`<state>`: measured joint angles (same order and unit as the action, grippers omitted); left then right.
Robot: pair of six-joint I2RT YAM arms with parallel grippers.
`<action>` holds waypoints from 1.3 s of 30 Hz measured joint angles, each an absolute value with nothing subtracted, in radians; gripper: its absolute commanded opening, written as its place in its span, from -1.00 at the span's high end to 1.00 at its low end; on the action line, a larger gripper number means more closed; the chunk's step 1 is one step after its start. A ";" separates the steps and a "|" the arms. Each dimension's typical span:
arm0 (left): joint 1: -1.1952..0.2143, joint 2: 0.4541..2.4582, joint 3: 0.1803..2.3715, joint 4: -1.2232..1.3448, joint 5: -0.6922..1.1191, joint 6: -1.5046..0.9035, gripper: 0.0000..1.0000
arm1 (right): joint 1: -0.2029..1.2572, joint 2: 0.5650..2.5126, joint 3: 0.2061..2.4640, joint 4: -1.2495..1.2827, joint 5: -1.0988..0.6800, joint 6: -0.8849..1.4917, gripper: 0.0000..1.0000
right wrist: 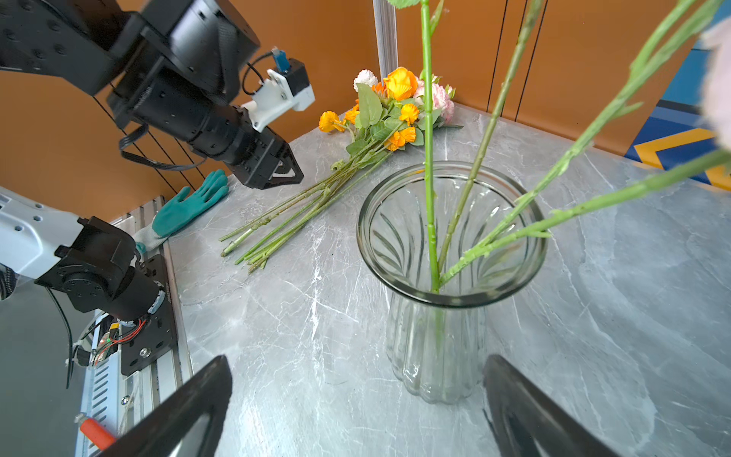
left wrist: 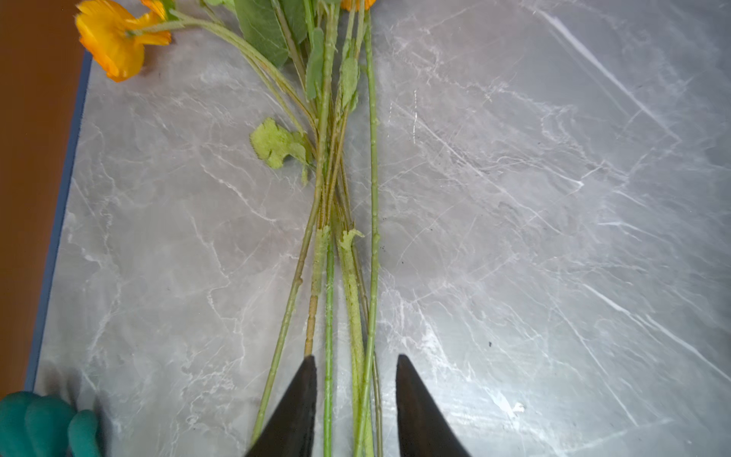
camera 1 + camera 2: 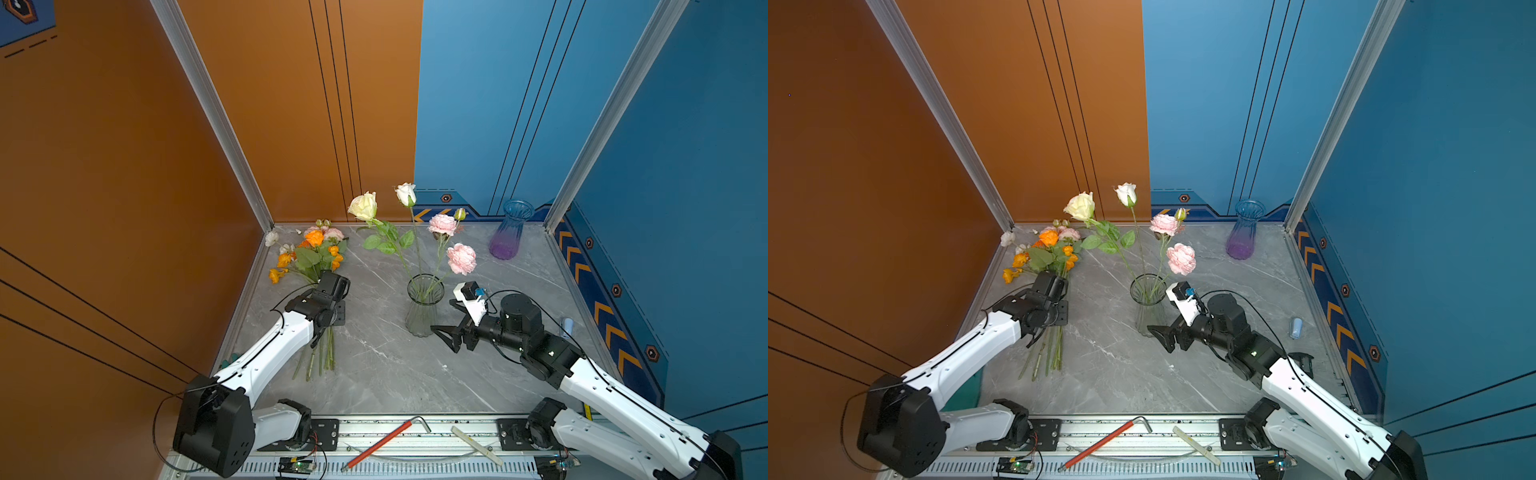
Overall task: Arrange flowers in a vase
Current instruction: Pick up the flower from the flowers.
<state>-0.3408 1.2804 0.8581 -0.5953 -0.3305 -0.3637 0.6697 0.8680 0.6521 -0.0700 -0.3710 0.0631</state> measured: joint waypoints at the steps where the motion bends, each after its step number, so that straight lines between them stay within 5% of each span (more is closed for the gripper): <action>1: -0.334 1.310 0.859 -0.580 -0.324 -0.364 0.33 | 0.670 0.868 0.652 -0.070 -0.371 0.062 -0.99; 15: -0.299 1.652 1.052 -0.482 -0.298 -0.352 0.43 | 0.670 0.876 0.652 -0.070 -0.374 0.055 -0.99; 39: -0.216 1.835 1.136 -0.448 -0.252 -0.337 0.55 | 0.670 0.878 0.652 -0.069 -0.374 0.054 -0.99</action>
